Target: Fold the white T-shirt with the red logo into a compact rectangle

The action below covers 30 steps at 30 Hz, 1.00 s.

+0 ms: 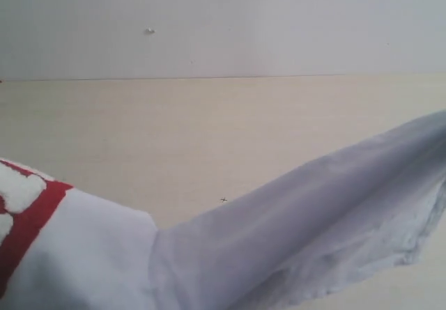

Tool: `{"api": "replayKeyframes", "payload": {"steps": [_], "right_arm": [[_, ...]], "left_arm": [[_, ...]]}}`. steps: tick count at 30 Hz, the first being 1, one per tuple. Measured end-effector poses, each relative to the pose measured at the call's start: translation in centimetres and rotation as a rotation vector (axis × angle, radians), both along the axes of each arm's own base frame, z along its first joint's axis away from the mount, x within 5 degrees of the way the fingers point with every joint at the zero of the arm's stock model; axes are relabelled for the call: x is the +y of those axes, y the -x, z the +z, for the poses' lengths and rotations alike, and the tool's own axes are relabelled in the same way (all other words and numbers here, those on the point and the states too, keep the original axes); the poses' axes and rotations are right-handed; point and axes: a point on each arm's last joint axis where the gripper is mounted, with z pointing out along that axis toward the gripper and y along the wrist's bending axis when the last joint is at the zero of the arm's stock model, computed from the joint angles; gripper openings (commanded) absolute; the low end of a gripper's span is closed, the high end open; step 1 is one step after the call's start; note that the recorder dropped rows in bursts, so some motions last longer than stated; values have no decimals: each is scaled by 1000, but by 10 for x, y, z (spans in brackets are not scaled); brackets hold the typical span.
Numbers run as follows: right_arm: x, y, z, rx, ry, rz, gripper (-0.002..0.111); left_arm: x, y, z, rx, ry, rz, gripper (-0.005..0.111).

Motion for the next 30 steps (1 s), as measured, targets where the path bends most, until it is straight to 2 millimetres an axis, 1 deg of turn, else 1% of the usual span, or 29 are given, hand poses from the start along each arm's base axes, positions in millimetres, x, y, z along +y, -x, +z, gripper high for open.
{"api": "replayKeyframes", "payload": {"steps": [3,5,8,11,14,18,20,24,27,30], "right_arm": [[-3,-2,-14,50,40,-10,0],[-6,-9,-26,103,79,-18,0],[-10,-28,-45,211,145,-30,0],[-12,-51,-66,324,180,-35,0],[-13,-76,-85,369,203,-44,0],[-17,-113,-114,346,264,-56,0],[-19,-133,-128,291,290,-70,0],[-20,-171,-163,184,313,-86,0],[-19,-193,-188,116,324,-77,0],[-18,-216,-208,62,302,-97,8]], "left_arm": [[-2,-10,-14,48,-54,18,0],[-3,-23,-26,93,-121,54,0],[-9,-47,-47,182,-219,97,0],[-15,-74,-73,309,-297,134,0],[-15,-103,-99,393,-327,188,0],[-10,-149,-126,372,-295,255,0],[-7,-171,-140,350,-276,279,0],[-2,-211,-170,291,-235,305,0],[-1,-237,-195,242,-205,304,0],[-3,-258,-219,192,-176,292,0]]}}
